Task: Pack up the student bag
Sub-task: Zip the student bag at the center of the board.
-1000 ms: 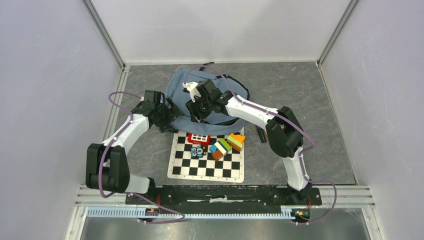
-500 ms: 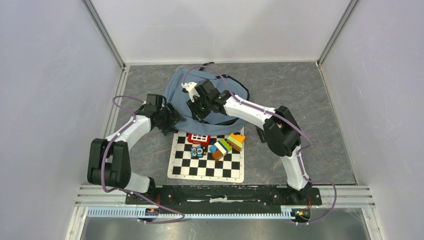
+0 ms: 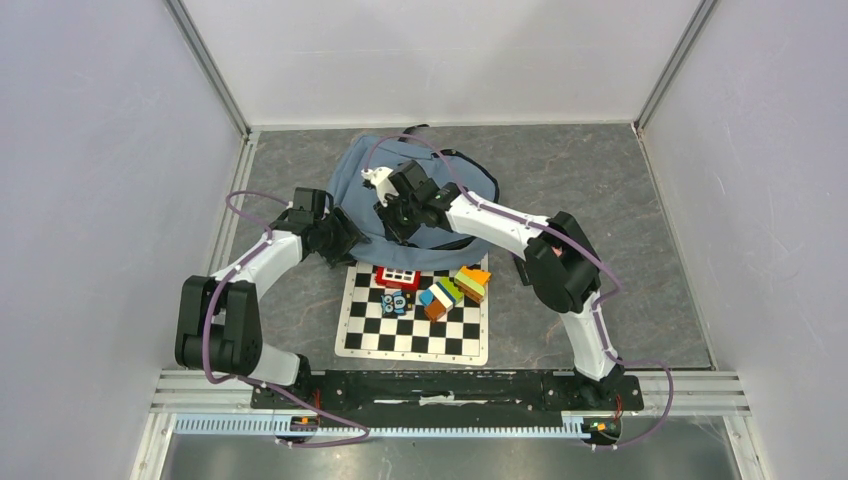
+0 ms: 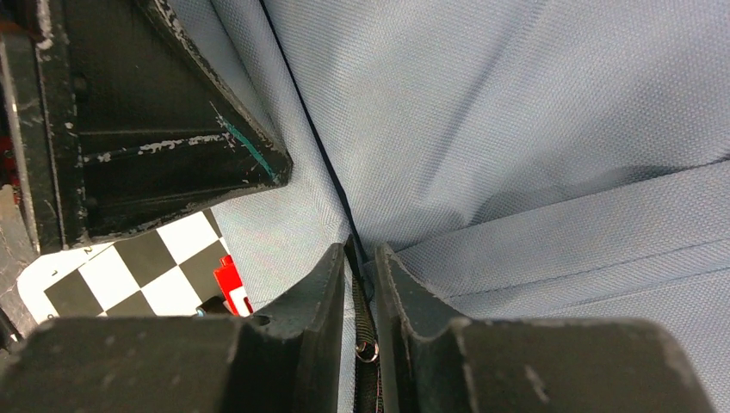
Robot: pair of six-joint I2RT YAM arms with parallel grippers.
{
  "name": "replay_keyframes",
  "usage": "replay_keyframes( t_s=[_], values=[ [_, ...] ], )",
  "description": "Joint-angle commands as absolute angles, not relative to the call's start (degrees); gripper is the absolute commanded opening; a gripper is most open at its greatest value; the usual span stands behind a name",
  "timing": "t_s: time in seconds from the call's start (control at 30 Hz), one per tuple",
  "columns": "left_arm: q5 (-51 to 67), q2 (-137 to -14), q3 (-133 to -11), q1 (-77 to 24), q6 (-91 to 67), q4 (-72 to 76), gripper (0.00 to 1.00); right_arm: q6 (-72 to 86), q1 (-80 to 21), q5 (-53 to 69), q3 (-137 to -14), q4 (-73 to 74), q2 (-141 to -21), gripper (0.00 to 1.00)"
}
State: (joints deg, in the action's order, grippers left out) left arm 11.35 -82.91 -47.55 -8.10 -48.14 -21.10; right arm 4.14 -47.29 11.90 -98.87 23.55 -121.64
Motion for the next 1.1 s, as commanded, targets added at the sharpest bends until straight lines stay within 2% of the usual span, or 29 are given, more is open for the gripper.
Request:
replay_keyframes(
  t_s=[0.0, 0.07, 0.17, 0.23, 0.33, 0.37, 0.63, 1.07],
  values=[
    [12.3, -83.1, -47.2, -8.0, -49.0, -19.1, 0.66, 3.3, -48.5, 13.6, -98.2, 24.9, -123.1, 0.23],
    [12.3, -83.3, -47.2, -8.0, -49.0, -19.0, 0.64, 3.0, -48.7, 14.0, -98.2, 25.0, -123.3, 0.24],
    [12.2, -83.5, -47.3, -8.0, -49.0, -18.6, 0.56, 2.3, -48.9, 13.5, -98.2, 25.6, -123.8, 0.22],
    [12.0, -83.8, -47.4, -8.0, -48.8, -18.5, 0.5, 1.8, -48.9, 13.4, -98.1, 25.9, -123.8, 0.16],
    [12.0, -84.0, -47.9, -8.0, -48.7, -18.7, 0.39, 1.5, -48.9, 13.6, -98.3, 25.8, -123.4, 0.01],
    [11.9, -84.0, -48.0, -8.0, -48.6, -18.8, 0.35, 1.5, -48.9, 14.0, -98.4, 25.9, -123.2, 0.0],
    [8.3, -84.9, -53.4, -7.5, -45.0, -22.3, 0.03, 0.5, -48.8, 13.6, -95.7, 25.5, -115.3, 0.0],
    [6.2, -93.7, -67.5, -0.2, -39.2, -24.6, 0.02, -1.6, -48.9, 9.3, -75.8, 26.1, -96.9, 0.0]
  ],
)
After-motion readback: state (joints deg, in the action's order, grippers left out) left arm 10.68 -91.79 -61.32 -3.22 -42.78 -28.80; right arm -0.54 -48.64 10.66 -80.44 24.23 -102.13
